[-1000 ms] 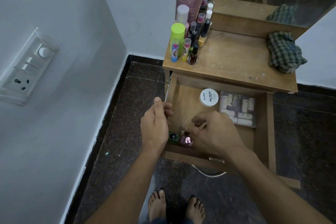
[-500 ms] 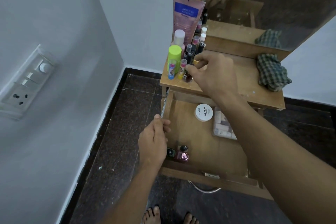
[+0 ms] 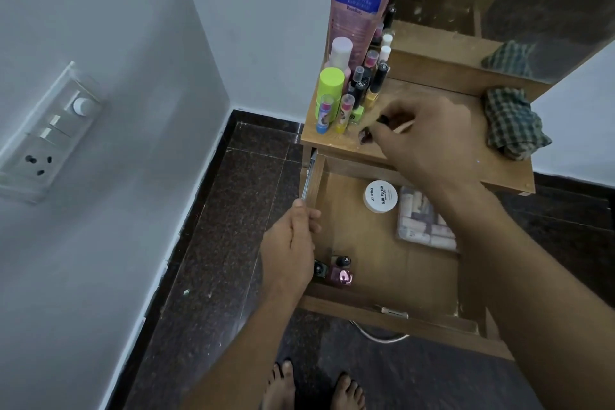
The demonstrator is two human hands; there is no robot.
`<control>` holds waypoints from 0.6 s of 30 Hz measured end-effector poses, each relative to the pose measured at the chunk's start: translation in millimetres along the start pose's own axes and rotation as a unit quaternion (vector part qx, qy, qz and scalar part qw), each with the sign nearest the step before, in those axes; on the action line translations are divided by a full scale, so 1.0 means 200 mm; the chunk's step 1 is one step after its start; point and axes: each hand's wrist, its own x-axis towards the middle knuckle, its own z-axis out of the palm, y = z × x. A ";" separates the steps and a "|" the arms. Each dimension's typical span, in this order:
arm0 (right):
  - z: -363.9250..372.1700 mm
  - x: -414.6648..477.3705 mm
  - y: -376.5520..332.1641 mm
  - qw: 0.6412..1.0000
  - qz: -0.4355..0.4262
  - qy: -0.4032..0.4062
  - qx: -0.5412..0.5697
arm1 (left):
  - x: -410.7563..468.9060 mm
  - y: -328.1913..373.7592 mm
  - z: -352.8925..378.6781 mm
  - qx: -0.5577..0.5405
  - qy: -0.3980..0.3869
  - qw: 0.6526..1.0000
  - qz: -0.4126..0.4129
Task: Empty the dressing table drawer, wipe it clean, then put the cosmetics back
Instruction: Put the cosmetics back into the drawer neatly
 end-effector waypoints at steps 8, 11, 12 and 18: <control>-0.03 -0.45 0.10 0.991 0.071 -0.067 0.096 | 0.00 0.02 -0.01 0.001 0.007 1.000 0.000; 0.02 -0.59 0.18 0.987 0.112 -0.090 0.076 | 0.00 0.01 -0.01 0.012 0.008 1.000 0.007; 0.05 -0.63 0.21 0.986 0.118 -0.097 0.069 | 0.00 0.01 -0.01 0.018 0.009 1.000 0.007; 0.19 -0.77 0.32 0.982 0.136 -0.132 0.026 | 0.00 0.01 0.00 0.035 0.011 0.999 0.019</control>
